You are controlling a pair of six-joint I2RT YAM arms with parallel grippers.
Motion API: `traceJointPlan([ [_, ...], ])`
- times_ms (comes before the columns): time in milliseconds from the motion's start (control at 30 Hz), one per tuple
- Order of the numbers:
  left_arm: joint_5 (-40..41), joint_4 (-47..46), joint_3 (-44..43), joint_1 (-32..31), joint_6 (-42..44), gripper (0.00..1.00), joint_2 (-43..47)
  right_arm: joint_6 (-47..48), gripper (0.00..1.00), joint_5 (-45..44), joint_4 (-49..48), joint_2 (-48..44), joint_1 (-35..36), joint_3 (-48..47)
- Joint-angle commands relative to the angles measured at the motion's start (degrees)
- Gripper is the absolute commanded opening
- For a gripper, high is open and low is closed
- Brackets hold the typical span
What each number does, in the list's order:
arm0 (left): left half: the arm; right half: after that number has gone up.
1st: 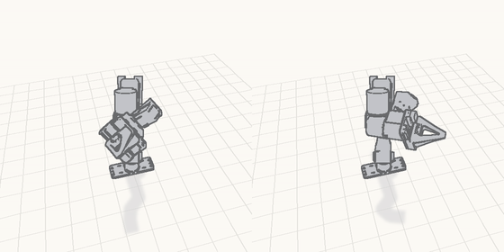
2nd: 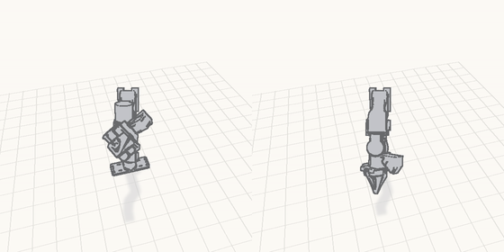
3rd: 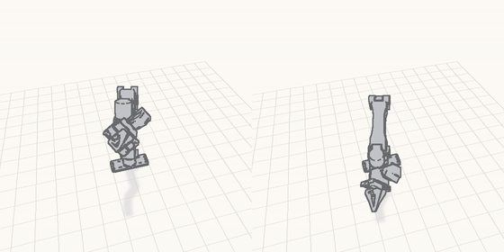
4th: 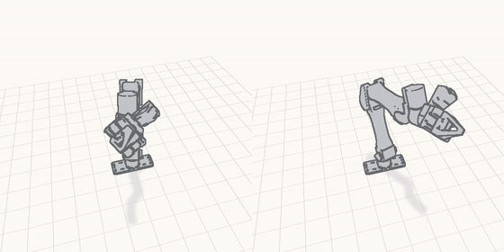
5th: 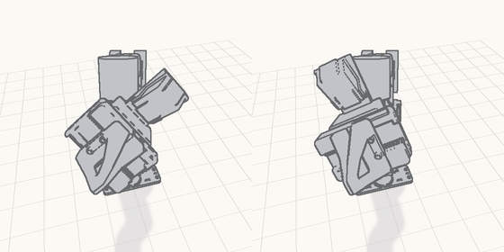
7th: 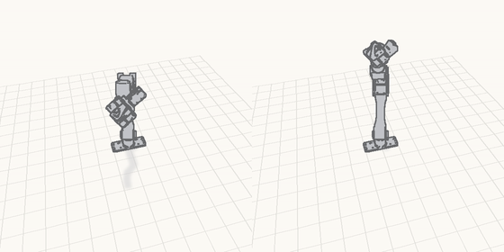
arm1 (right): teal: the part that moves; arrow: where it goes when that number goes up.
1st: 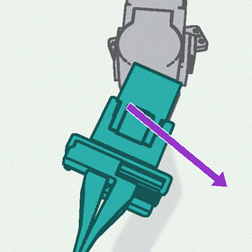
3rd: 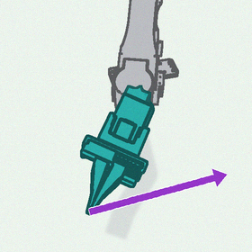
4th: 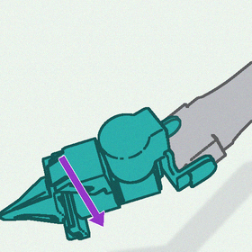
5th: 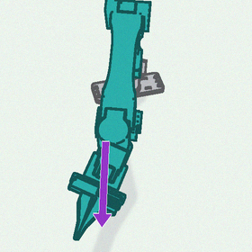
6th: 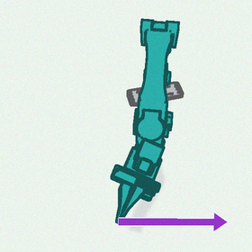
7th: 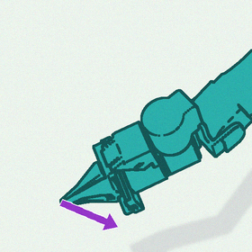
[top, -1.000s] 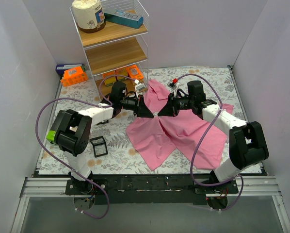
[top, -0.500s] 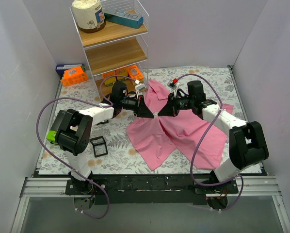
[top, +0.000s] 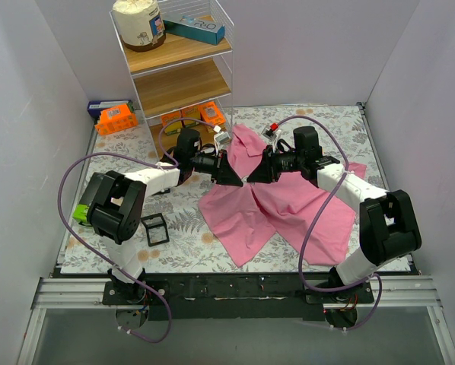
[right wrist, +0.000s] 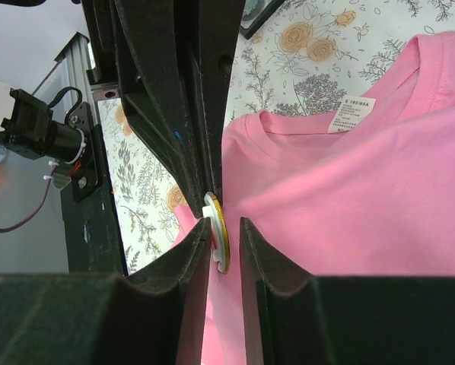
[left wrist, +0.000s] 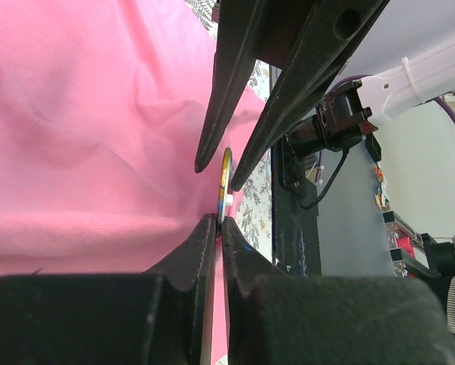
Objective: Remove the brooch from the garment
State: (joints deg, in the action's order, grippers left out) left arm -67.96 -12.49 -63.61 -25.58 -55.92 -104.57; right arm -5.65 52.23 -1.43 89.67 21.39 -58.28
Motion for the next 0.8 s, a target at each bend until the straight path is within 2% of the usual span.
traceJointPlan([
  [0,-1.03,-1.22,-1.25,-0.17,0.11,0.00,1.57,0.82,0.29,0.77,-0.68,-1.25,0.15,0.36],
  [567,-0.41,-1.04,-1.16,-0.17,0.02,0.00,2.01,2.31,0.30,1.03,0.64,-1.60,0.15,0.63],
  [767,-0.33,-1.04,-0.98,-0.17,-0.07,0.00,2.09,2.31,0.34,1.47,0.64,-1.43,0.06,0.54],
])
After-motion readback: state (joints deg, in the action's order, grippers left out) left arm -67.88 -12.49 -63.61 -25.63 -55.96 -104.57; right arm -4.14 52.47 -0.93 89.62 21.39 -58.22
